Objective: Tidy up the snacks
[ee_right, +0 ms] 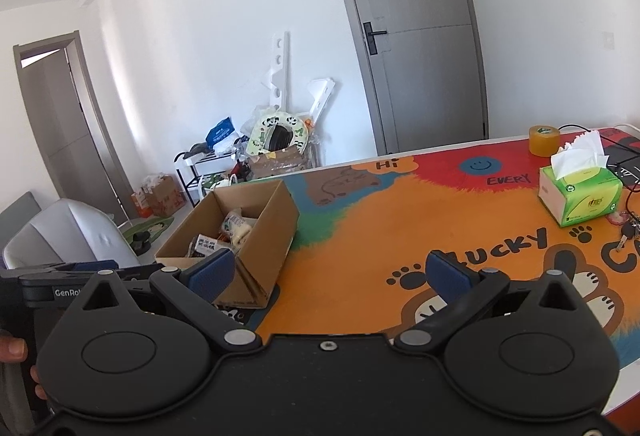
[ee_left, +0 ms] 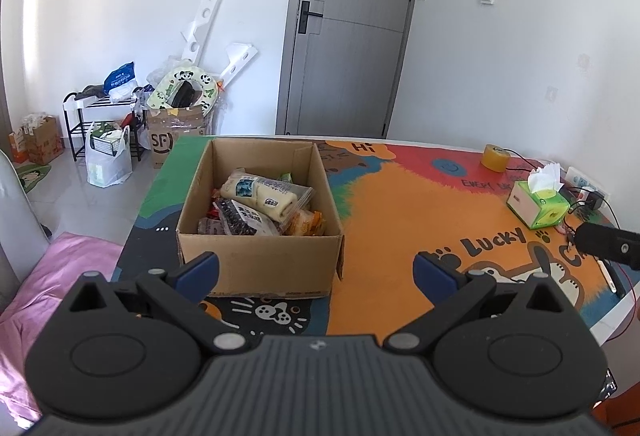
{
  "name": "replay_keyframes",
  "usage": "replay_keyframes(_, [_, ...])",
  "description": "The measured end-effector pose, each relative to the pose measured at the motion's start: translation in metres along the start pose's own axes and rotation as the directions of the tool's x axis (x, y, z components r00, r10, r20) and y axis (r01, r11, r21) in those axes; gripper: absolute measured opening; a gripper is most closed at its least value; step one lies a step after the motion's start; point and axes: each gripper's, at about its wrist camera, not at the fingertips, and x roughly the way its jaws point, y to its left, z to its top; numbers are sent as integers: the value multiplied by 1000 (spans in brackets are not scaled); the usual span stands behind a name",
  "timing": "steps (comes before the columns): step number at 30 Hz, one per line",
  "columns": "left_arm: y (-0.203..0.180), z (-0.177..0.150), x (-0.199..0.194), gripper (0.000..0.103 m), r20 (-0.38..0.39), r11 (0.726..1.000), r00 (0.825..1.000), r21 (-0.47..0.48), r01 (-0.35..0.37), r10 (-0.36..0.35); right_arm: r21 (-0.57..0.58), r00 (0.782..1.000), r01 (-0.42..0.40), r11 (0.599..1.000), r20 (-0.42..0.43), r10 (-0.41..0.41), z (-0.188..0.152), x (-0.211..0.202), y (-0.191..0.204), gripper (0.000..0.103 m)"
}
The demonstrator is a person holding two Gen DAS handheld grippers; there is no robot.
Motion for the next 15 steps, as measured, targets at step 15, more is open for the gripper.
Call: replay_keyframes(15, [4,0,2,102,-8,1000,1000,4,-18,18,3,1000,-1,1000,-21,2,-4,5,2,103])
